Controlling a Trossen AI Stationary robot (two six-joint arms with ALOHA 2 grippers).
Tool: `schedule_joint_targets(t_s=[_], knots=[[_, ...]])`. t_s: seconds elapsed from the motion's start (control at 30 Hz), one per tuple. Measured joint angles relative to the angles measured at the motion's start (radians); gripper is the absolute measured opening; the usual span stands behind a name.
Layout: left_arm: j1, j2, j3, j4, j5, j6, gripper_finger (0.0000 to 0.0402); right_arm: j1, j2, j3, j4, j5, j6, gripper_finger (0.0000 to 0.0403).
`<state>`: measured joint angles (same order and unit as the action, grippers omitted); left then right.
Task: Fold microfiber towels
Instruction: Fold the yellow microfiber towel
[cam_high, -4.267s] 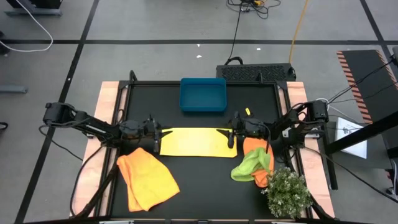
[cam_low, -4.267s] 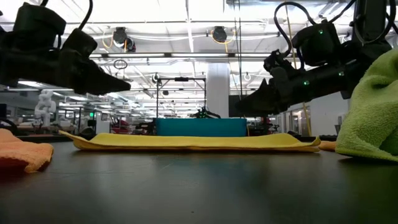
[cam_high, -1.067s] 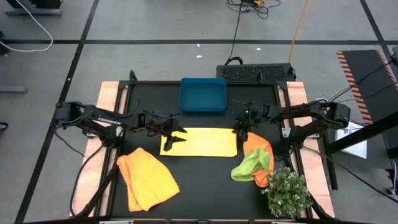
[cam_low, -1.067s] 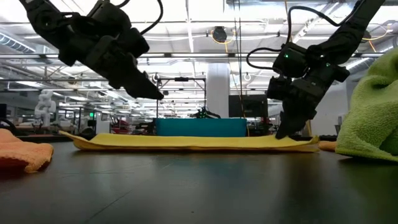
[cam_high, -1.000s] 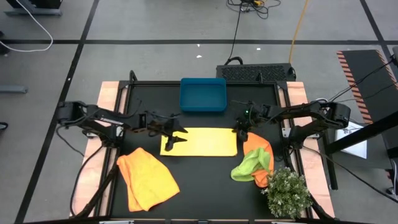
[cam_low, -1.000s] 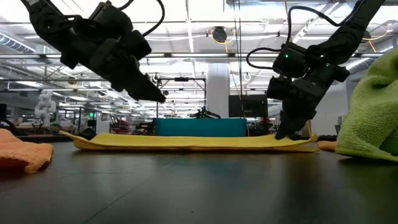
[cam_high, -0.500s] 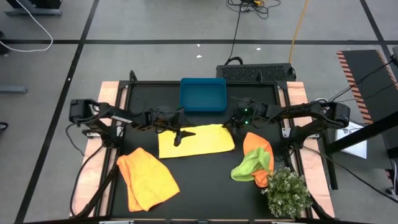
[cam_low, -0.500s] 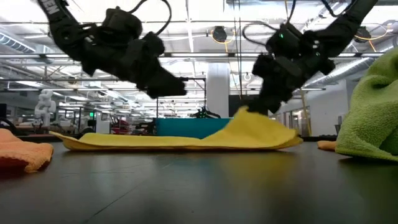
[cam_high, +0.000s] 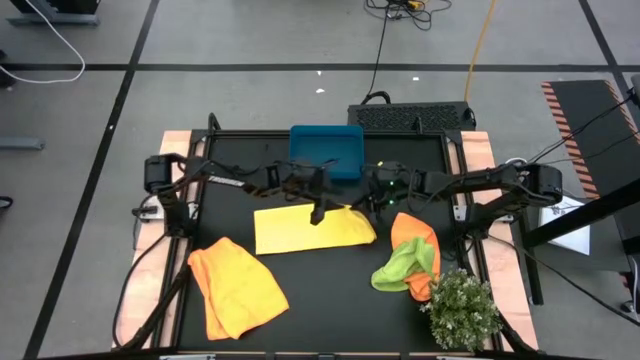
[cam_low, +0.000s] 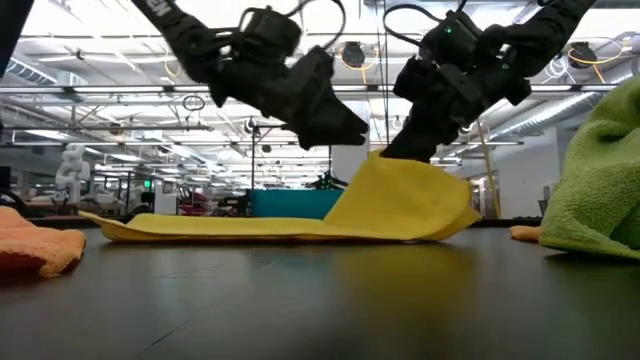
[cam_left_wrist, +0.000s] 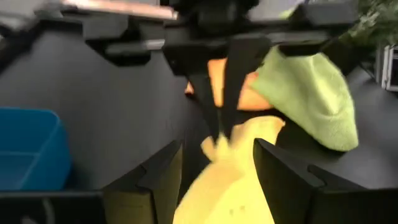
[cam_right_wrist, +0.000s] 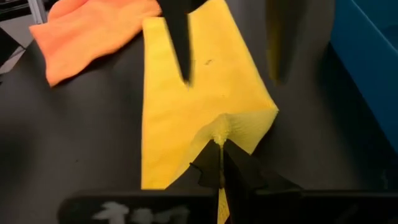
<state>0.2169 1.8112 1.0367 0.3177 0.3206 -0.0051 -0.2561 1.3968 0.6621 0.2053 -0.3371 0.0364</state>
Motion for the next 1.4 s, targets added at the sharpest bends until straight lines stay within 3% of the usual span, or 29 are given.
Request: schedule_joint_targets(t_s=[0.23, 0.43, 0.67, 0.83, 1.17, 1.4], knots=[[-0.015, 0.110, 0.108, -0.093, 0.029, 0.007, 0.0200, 0.037, 0.001, -0.001, 0.005, 0.044, 0.001, 0.0000], [-0.015, 0.126, 0.114, -0.083, 0.120, 0.007, 0.0200, 0.050, 0.000, -0.001, -0.004, 0.051, 0.002, 0.0000], [-0.015, 0.126, 0.114, -0.104, 0.124, 0.009, 0.0196, 0.049, 0.000, -0.001, -0.008, 0.052, 0.003, 0.0000], [-0.014, 0.126, 0.114, -0.107, 0.124, 0.010, 0.0158, 0.049, 0.000, -0.001, -0.024, 0.052, 0.003, 0.0000], [-0.013, 0.126, 0.114, -0.108, 0.104, 0.065, 0.0015, 0.048, 0.000, -0.001, -0.032, 0.049, 0.003, 0.0000], [-0.013, 0.126, 0.114, -0.112, 0.104, 0.080, 0.0008, 0.047, 0.000, -0.001, -0.031, 0.050, 0.004, 0.0000]])
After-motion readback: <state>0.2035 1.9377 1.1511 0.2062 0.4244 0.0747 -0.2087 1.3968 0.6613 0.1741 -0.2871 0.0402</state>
